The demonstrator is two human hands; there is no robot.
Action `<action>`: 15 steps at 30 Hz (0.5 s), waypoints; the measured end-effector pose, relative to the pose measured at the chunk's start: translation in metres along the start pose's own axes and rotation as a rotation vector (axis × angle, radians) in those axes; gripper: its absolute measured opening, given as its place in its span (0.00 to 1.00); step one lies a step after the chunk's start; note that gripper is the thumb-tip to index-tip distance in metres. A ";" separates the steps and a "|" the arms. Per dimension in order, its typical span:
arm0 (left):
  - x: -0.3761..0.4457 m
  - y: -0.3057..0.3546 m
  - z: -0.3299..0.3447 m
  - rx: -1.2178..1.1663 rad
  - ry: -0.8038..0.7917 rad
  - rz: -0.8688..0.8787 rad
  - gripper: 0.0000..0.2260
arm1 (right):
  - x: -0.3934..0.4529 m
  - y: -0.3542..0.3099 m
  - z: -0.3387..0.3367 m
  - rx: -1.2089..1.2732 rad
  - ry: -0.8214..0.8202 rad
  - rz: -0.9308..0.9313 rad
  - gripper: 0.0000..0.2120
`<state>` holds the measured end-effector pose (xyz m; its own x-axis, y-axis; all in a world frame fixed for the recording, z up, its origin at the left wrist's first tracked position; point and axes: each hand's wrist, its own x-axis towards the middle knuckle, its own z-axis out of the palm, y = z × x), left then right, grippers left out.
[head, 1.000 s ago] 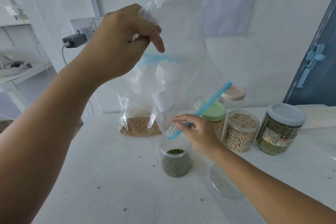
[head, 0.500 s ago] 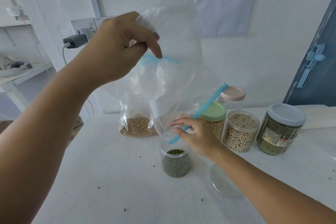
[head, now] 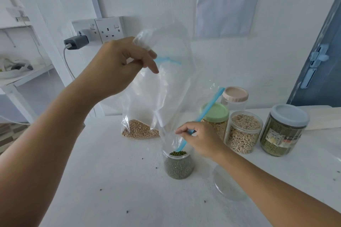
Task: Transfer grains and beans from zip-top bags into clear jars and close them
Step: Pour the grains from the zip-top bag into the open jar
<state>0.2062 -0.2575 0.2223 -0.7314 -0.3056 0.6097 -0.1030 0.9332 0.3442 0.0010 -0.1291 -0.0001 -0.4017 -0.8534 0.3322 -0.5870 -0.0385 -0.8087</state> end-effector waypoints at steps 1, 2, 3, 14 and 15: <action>-0.001 -0.001 0.000 0.002 0.006 0.005 0.18 | -0.001 0.000 0.000 0.007 -0.006 -0.008 0.08; -0.002 -0.003 0.001 0.007 0.017 0.015 0.16 | -0.002 -0.001 0.000 0.022 -0.006 -0.018 0.06; -0.003 -0.005 0.001 0.015 0.033 0.026 0.13 | -0.003 -0.002 0.000 0.041 0.006 -0.028 0.05; 0.012 0.001 -0.013 0.079 0.237 0.130 0.16 | 0.005 -0.011 -0.002 0.155 0.073 -0.056 0.20; 0.012 0.003 -0.015 0.064 0.222 0.133 0.17 | 0.005 -0.009 -0.002 0.141 0.068 -0.036 0.20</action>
<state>0.2067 -0.2614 0.2413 -0.5759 -0.2064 0.7911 -0.0630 0.9759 0.2088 0.0025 -0.1319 0.0095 -0.4315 -0.8134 0.3902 -0.4994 -0.1449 -0.8542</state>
